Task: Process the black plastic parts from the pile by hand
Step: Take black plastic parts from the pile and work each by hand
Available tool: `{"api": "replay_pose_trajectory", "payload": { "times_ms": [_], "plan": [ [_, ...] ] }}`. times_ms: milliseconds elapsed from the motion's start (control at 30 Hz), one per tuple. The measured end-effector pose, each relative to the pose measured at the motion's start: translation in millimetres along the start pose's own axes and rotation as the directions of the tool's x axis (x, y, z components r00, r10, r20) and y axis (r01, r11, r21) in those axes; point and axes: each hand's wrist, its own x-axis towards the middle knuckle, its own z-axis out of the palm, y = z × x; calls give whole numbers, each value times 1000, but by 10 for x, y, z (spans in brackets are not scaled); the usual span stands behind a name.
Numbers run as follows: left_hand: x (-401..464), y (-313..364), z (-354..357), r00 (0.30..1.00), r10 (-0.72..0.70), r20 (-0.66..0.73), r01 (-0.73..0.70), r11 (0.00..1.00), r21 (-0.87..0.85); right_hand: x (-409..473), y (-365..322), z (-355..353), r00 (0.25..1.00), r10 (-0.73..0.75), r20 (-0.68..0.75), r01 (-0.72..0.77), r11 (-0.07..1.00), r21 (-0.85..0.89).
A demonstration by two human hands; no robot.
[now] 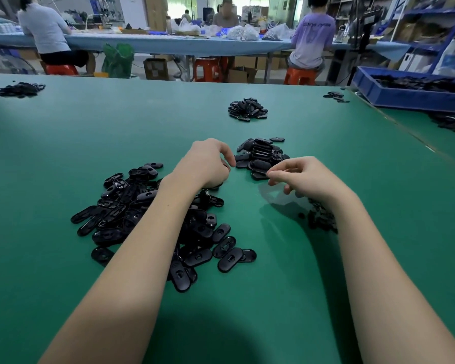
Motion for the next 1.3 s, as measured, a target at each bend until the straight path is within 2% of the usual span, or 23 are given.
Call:
{"api": "replay_pose_trajectory", "payload": {
  "times_ms": [67,133,200,300,467,733,900,967,1033,1133,1300],
  "plan": [
    [2,11,53,1000,14,-20,-15,997,-76,-10,33,-99,999,29,-35,-32,996,-79],
    [14,10,139,1000,22,-22,-26,980,-197,-21,55,-197,997,59,-46,-68,969,-239],
    [32,8,240,1000,14,11,-10,935,-356,-38,54,-288,993,119,-25,-119,912,-392],
    [56,6,386,997,14,73,29,837,-546,-70,28,-382,976,216,34,-172,853,-494],
    [67,-31,506,991,7,133,79,776,-625,-118,-22,-368,949,294,117,-164,773,-613],
    [39,-18,497,982,-46,185,170,647,-743,-112,-26,-294,947,297,119,-158,758,-633],
    [21,-3,493,980,-60,190,183,645,-742,-98,1,-277,969,247,19,-186,776,-603],
    [15,-1,501,979,-53,197,184,646,-741,-79,19,-288,984,177,34,-138,860,-491],
    [13,0,509,979,-46,197,179,647,-741,-80,12,-261,993,93,68,-70,955,-288],
    [18,-8,519,982,-28,186,158,655,-739,-82,-9,-150,999,17,36,-15,998,-66],
    [13,-20,509,983,-6,186,145,647,-749,-64,-20,-17,1000,14,-5,-14,1000,12]
  ]
}}
